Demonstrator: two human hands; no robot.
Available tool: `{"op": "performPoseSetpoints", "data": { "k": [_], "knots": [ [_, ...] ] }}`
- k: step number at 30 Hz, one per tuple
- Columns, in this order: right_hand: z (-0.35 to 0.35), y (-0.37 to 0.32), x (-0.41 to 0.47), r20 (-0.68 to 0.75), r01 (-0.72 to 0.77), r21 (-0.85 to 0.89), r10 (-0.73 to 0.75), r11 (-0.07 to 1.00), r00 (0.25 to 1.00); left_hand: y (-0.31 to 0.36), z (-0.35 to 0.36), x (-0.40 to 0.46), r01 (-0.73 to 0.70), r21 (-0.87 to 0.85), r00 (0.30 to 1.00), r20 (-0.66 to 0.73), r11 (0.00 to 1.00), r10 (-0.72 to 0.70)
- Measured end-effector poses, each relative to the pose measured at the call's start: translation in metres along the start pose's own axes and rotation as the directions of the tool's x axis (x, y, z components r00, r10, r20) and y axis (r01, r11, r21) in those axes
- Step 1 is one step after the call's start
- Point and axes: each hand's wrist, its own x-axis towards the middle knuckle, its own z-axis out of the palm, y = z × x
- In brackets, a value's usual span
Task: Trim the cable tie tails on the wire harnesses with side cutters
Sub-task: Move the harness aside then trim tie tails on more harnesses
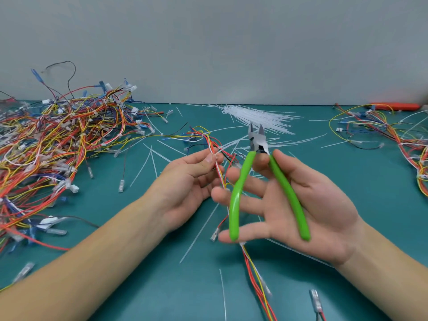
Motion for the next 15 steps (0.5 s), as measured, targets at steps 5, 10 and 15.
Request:
{"op": "performPoseSetpoints", "data": {
  "k": [5,10,15],
  "knots": [
    [0.0006,0.0094,0.0019,-0.053,-0.055,-0.137,0.048,0.989,0.997,-0.0006,0.0,0.001,-0.03,0.0,0.998,-0.052,1.0,0.03],
    [-0.0001,0.0102,0.009,-0.112,-0.081,-0.168,0.063,0.983,0.992,-0.0031,0.0009,0.0001,-0.035,0.008,0.997,-0.069,0.999,0.036],
    [0.0007,0.0073,0.008,-0.102,-0.086,-0.186,0.068,0.979,0.992,-0.0037,0.0016,-0.0015,-0.044,0.02,0.997,-0.058,0.999,0.045]
  ]
}}
